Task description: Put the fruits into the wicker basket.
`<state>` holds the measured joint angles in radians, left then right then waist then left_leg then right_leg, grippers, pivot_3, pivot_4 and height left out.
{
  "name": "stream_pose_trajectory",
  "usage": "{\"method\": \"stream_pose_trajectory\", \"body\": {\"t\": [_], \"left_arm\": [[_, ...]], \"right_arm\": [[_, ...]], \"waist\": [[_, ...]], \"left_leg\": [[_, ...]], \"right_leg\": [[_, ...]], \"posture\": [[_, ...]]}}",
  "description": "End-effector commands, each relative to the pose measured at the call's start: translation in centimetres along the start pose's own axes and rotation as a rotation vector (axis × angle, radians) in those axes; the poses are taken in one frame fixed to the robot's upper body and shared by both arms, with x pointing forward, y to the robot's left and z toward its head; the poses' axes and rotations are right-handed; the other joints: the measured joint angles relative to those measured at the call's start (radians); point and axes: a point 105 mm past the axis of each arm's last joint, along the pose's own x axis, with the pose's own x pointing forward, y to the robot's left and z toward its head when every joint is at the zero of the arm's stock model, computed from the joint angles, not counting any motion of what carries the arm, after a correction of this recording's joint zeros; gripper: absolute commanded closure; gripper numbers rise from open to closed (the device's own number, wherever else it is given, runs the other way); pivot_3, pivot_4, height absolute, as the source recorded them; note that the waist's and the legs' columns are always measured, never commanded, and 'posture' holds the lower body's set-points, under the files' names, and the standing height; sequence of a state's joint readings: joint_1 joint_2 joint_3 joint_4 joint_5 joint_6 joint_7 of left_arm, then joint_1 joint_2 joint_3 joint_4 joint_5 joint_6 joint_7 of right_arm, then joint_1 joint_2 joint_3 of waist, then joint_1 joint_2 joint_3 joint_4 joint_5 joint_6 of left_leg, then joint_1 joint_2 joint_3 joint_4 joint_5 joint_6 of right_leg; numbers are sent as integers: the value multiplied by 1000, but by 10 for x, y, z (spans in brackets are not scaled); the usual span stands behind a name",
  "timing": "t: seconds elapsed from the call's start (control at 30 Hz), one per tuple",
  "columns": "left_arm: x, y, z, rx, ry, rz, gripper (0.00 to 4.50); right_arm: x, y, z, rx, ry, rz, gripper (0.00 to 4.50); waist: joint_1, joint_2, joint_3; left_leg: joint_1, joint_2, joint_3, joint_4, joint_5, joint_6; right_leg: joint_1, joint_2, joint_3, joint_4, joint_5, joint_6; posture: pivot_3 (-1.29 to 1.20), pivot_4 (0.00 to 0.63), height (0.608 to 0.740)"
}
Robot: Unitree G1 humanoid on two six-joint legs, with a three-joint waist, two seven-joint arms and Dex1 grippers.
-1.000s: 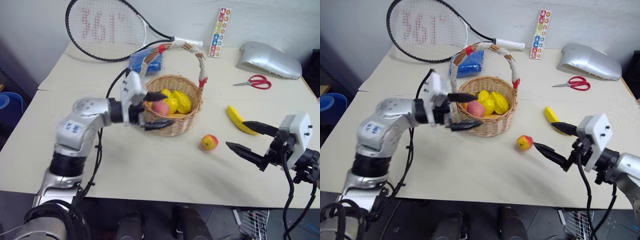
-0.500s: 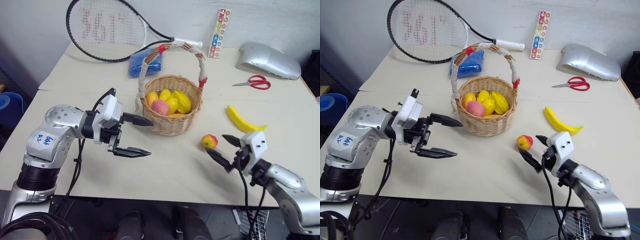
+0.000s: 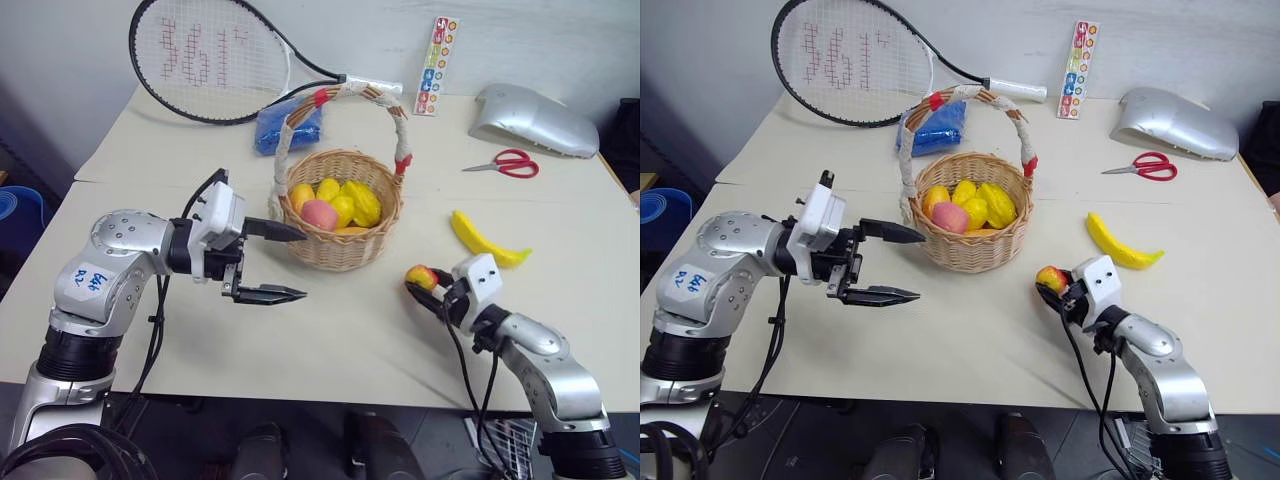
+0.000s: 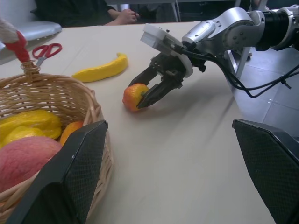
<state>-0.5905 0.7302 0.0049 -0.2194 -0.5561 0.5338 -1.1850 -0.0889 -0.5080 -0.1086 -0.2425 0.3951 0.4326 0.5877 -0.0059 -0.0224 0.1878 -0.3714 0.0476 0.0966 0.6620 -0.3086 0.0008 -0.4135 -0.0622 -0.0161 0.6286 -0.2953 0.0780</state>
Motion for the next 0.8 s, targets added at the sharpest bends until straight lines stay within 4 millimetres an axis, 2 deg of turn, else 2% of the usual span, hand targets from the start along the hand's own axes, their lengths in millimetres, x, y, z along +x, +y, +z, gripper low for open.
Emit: {"method": "stream_pose_trajectory", "body": {"t": [0.03,0.13,0.27,0.3,0.37,0.43,0.5,0.6,0.67,0.8], "left_arm": [[-13,3,14,30,-28,61,0],[-18,9,17,30,-42,129,0],[-15,15,23,30,-75,190,0],[-14,14,24,30,-77,188,0],[-12,11,24,34,-70,183,0],[-12,10,25,34,-69,186,0],[-13,11,28,36,-73,196,0],[-15,9,34,31,-90,199,0],[-14,8,32,30,-85,197,0],[-11,10,29,30,-82,196,0]], "right_arm": [[-8,18,54,2,-169,145,2441],[0,36,85,-7,-230,251,2441],[30,55,122,-66,-301,296,2441],[41,56,129,-69,-310,280,2441],[75,47,147,-83,-340,155,2441],[93,46,155,-43,-352,134,2441],[101,44,154,-18,-343,140,1710],[100,49,152,-28,-333,183,676],[85,46,150,-41,-334,183,123],[40,34,149,-58,-341,176,51]], "waist": [[-1,0,0],[-13,0,0],[-22,0,0],[-25,0,0],[-27,0,0],[-29,0,0],[-20,0,0],[-18,0,0],[-20,0,0],[-18,0,0]], "left_leg": [[0,0,0,0,0,0],[0,1,0,0,0,0],[1,1,-1,0,0,-1],[1,1,-1,0,0,-1],[0,1,-1,-1,0,-3],[-1,1,2,0,2,-7],[-4,1,3,0,3,-8],[-14,0,0,2,3,-8],[-19,-1,0,4,2,-6],[-20,-2,0,3,0,-3]], "right_leg": [[0,0,0,0,0,0],[0,-2,0,1,0,0],[0,-2,-1,1,0,0],[0,-2,-1,2,0,0],[-2,-2,0,3,0,-1],[-4,-2,0,5,-1,-1],[-9,-3,1,8,-1,-2],[-16,-4,0,13,-1,-2],[-21,-5,0,14,-1,-2],[-22,-8,-3,13,-1,-2]], "posture": [[0,150,740],[0,150,740],[0,150,740],[0,150,740],[0,150,740],[0,150,740],[0,150,740],[0,150,740],[0,150,740],[0,150,740]]}}
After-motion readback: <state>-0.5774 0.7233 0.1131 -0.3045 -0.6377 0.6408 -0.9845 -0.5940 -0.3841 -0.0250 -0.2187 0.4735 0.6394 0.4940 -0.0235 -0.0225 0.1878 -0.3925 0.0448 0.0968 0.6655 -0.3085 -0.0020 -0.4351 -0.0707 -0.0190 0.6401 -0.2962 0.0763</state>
